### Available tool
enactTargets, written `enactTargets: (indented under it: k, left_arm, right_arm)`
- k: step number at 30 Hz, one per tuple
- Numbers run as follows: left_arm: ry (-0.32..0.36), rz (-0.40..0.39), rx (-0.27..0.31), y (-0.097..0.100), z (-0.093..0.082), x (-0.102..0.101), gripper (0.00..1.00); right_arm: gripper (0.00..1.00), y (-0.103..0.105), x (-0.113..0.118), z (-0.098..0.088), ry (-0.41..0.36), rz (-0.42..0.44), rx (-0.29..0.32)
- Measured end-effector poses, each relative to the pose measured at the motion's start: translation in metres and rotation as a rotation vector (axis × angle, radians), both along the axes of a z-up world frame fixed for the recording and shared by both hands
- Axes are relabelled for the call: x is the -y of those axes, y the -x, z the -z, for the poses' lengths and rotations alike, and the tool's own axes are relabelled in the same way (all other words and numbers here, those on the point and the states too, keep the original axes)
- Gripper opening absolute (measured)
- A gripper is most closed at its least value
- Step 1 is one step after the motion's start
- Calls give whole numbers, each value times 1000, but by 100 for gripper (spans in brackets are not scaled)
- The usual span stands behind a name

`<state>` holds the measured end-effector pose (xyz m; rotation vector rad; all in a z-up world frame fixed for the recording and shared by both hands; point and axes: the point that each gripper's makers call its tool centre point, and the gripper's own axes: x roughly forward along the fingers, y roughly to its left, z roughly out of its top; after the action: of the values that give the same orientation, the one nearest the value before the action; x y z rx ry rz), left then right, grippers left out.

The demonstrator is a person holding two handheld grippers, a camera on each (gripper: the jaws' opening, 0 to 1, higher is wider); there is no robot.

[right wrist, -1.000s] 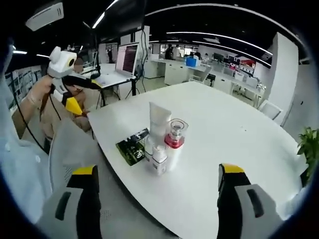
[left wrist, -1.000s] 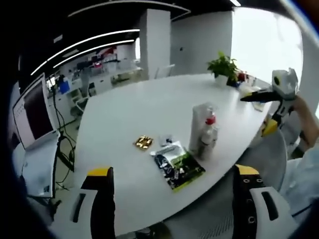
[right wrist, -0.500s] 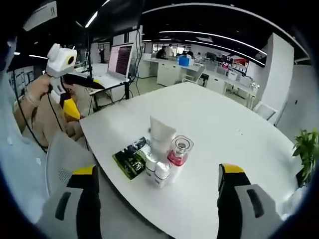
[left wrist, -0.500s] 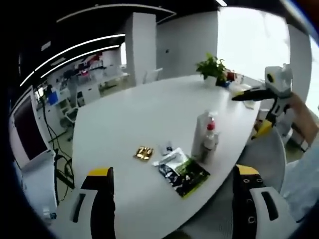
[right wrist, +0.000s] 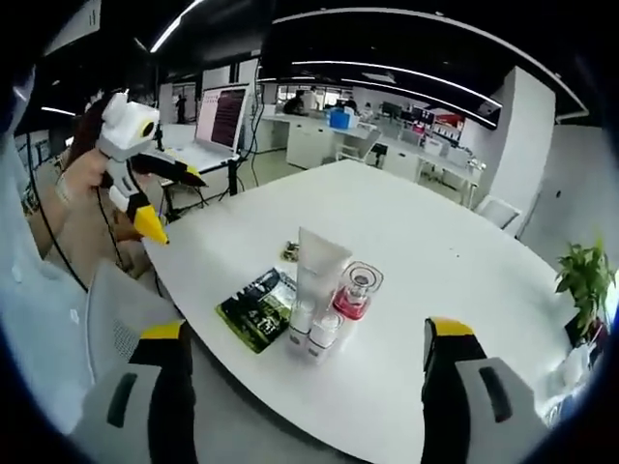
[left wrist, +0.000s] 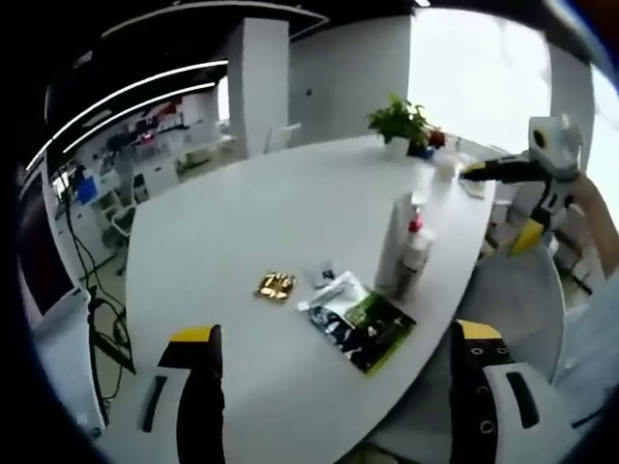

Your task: Arrange the skincare products in the storage area until every visible bottle or jar stands upright without overlapping.

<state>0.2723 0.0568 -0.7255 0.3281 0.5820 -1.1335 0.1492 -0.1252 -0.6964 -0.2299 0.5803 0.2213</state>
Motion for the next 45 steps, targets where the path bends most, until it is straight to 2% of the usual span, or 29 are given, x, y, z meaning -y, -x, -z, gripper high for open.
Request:
enactTargets:
  k: [4, 11, 15, 20, 30, 39, 45]
  left_arm:
    - [-16, 12, 8, -4, 0, -1, 96]
    - [-38, 23, 18, -13, 3, -3, 96]
    - [-34, 30, 8, -15, 6, 2, 96]
    - [-74, 55, -6, -19, 12, 5, 97]
    - [-124, 70, 33, -61, 26, 23, 94]
    - [-198, 132, -19, -88, 57, 50, 81]
    - [-221, 189, -7, -106, 71, 72, 73]
  right_arm:
    - [100, 0, 1, 4, -8, 16, -10]
    - [100, -11, 2, 6, -4, 25, -16]
    - [100, -10, 1, 9, 1, 7, -29]
    - [100, -8, 6, 11, -9, 17, -39]
    - [100, 0, 14, 16, -35, 46, -45]
    - [100, -5, 26, 20, -42, 64, -57]
    - [100, -6, 29, 22, -52, 76, -55]
